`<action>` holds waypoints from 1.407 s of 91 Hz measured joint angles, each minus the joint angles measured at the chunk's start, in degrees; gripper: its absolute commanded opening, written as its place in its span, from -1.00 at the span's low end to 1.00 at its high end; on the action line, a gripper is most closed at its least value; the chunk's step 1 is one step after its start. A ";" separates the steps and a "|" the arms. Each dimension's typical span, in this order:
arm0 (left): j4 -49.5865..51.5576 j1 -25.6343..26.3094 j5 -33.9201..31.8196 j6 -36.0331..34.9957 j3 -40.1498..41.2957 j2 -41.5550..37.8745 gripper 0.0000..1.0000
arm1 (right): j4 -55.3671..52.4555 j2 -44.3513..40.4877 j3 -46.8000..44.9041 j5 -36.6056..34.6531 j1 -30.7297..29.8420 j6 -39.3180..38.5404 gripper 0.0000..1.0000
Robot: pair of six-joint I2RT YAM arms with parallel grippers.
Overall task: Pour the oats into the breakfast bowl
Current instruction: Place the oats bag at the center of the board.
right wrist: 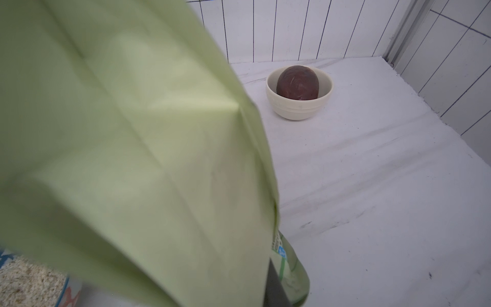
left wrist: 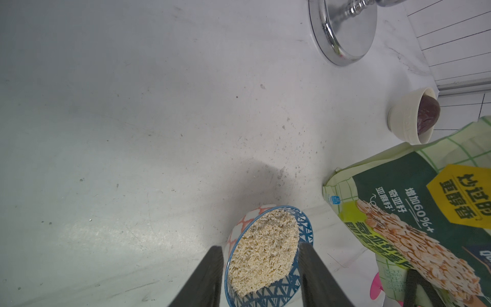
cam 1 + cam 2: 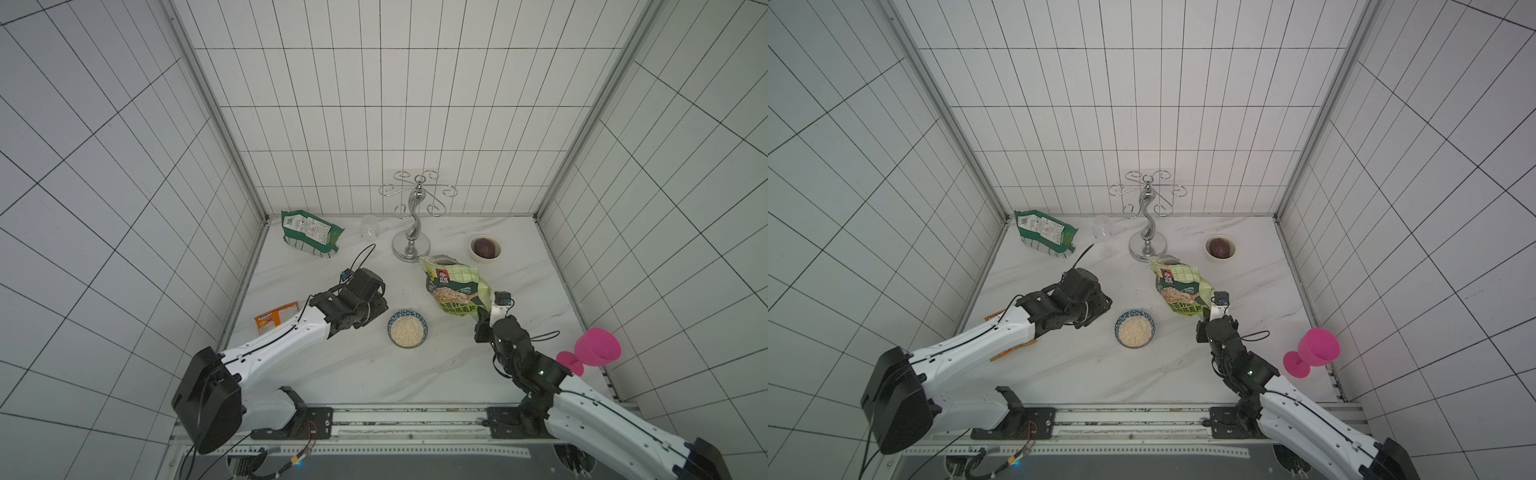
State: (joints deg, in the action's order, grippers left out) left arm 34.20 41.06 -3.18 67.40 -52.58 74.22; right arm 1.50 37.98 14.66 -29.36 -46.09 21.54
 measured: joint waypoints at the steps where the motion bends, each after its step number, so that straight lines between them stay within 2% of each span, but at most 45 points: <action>1: 0.00 0.00 0.00 0.04 0.00 0.04 -0.03 | 0.15 0.20 -0.07 0.09 0.00 0.37 -1.00; 23: -0.13 0.83 0.00 0.15 0.00 1.36 -0.03 | 3.21 5.09 -0.85 2.43 0.00 5.22 -0.98; 37: -0.13 1.33 -0.02 0.17 -0.02 1.70 -0.03 | 4.44 8.28 -0.98 4.04 -0.04 7.17 -0.49; 53: -0.15 1.42 -0.02 0.33 0.00 1.70 -0.03 | 4.37 10.67 -1.55 5.77 -1.38 8.72 -0.13; 61: -0.15 1.53 -0.04 0.35 0.00 1.70 -0.03 | 4.17 10.95 -1.51 5.92 -2.80 9.05 0.21; 65: -0.15 1.55 -0.04 0.35 0.00 1.70 -0.03 | 3.45 10.88 -1.29 5.68 -3.65 9.33 0.28; 68: -0.15 1.55 -0.02 0.37 0.00 1.70 -0.04 | 2.47 10.75 -0.98 5.42 -4.44 9.22 0.32; 72: -0.15 1.55 -0.04 0.37 0.00 1.70 -0.03 | 0.63 10.21 -0.48 4.98 -5.44 9.03 0.43; 74: -0.15 1.55 -0.04 0.37 0.00 1.70 -0.03 | -0.52 9.73 -0.13 4.85 -5.92 9.18 0.55; 83: -0.15 1.55 -0.04 0.35 0.00 1.70 -0.01 | -6.51 6.27 2.51 4.48 -8.39 8.48 0.78; 93: -0.20 1.60 -0.04 0.15 0.00 1.70 0.03 | -14.49 2.14 8.50 5.01 -9.90 7.43 0.94; 112: -1.90 1.92 0.09 -0.61 0.00 1.70 0.07 | -29.99 0.04 21.42 5.73 -10.21 5.40 1.00; 128: -3.52 3.26 1.49 -2.51 -0.13 1.99 0.15 | -43.60 6.29 34.67 7.04 -10.12 1.51 0.98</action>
State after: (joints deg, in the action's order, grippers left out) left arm 30.68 44.31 -1.69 64.88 -52.71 76.20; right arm -42.11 44.27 49.32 -22.33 -56.21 23.05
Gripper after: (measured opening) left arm 0.565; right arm 0.990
